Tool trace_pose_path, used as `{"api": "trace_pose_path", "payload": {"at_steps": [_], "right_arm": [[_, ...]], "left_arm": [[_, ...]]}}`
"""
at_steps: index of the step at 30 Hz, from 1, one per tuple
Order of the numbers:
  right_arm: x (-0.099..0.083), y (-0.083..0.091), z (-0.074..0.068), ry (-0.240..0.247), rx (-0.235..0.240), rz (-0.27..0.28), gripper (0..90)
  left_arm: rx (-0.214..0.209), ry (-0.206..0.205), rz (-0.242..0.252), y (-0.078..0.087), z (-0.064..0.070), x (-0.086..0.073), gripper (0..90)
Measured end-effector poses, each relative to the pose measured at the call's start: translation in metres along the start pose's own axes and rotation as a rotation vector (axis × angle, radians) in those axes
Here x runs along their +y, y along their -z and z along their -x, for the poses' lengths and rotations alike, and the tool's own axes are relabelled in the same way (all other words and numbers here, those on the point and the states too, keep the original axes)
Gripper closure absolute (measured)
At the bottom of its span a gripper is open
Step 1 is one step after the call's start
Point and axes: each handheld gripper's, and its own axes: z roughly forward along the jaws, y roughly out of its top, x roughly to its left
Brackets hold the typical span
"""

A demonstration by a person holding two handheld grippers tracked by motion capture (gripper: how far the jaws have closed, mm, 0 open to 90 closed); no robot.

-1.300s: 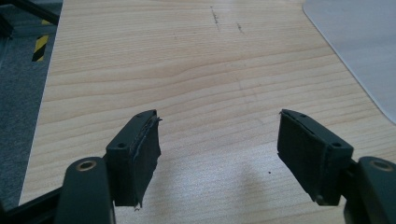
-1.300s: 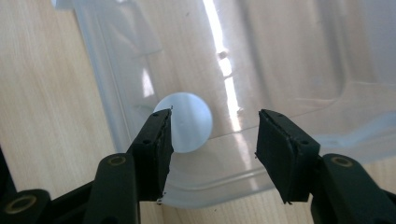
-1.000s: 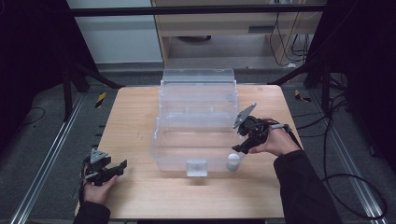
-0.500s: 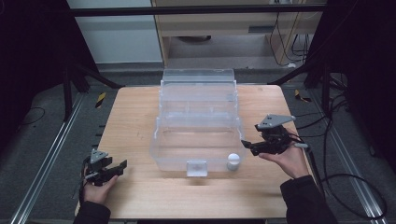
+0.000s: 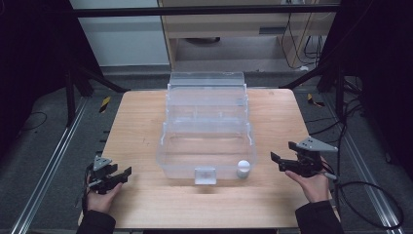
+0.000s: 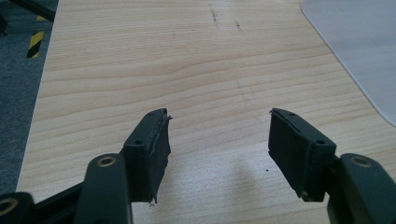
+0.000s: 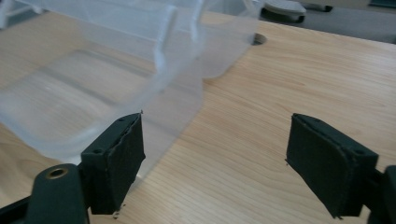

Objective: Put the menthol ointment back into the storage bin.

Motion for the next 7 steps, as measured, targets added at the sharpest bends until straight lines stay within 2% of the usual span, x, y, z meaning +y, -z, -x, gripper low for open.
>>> {"api": "trace_pose_path", "payload": {"at_steps": [2,3,4,7], "right_arm": [[-0.004,0.000,0.002,-0.003,-0.011,0.003,18.3],[-0.008,0.000,0.003,-0.014,-0.019,0.014,17.5],[-0.018,0.000,0.007,-0.046,-0.038,0.025,17.1],[-0.028,0.000,0.011,-0.062,-0.060,0.033,16.2]], "left_arm": [[0.001,0.002,0.002,0.000,0.000,0.000,36.2],[0.003,0.003,0.005,0.000,-0.001,0.000,36.2],[0.004,0.007,0.010,0.000,-0.002,0.000,35.0],[0.007,0.005,0.013,0.000,-0.002,0.000,32.9]]}}
